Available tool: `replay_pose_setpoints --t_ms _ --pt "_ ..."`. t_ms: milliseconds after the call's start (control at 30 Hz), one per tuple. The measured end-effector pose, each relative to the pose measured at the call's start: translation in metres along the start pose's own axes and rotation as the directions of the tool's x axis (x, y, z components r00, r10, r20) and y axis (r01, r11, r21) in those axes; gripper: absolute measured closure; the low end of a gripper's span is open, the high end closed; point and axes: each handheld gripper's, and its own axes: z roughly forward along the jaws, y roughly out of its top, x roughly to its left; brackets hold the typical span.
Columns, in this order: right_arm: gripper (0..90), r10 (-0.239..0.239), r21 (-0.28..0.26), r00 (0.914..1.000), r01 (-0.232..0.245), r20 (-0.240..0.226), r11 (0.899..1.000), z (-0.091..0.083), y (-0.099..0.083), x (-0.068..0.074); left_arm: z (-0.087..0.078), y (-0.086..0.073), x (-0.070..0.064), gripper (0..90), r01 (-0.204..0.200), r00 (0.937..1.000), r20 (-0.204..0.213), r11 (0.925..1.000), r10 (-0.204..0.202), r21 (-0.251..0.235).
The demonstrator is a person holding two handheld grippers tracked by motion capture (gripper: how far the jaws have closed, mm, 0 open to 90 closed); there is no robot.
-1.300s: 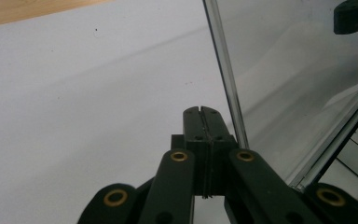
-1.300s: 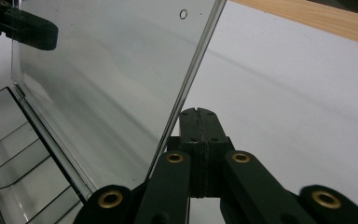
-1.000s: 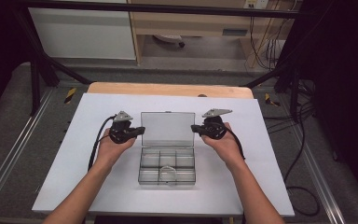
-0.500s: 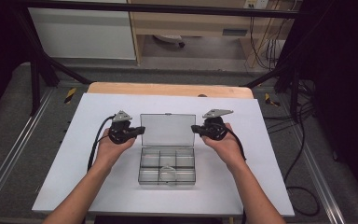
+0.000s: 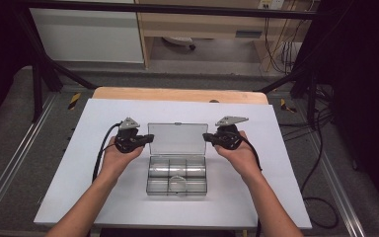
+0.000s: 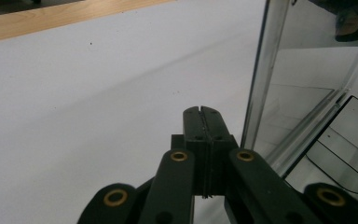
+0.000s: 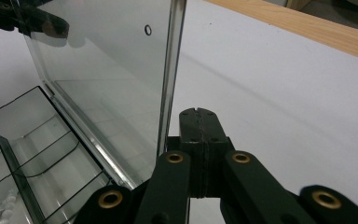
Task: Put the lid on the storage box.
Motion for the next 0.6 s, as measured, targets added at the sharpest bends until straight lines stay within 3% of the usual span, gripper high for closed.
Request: replay_pose_setpoints --t_ms 600 --pt "90.0 -0.005 -0.009 0.9999 0.005 -0.011 1.0 -0.0052 -0.0028 0.004 -0.0053 -0.0039 -0.002 89.9 0.006 0.9999 0.016 0.9999 -0.006 -0.009"
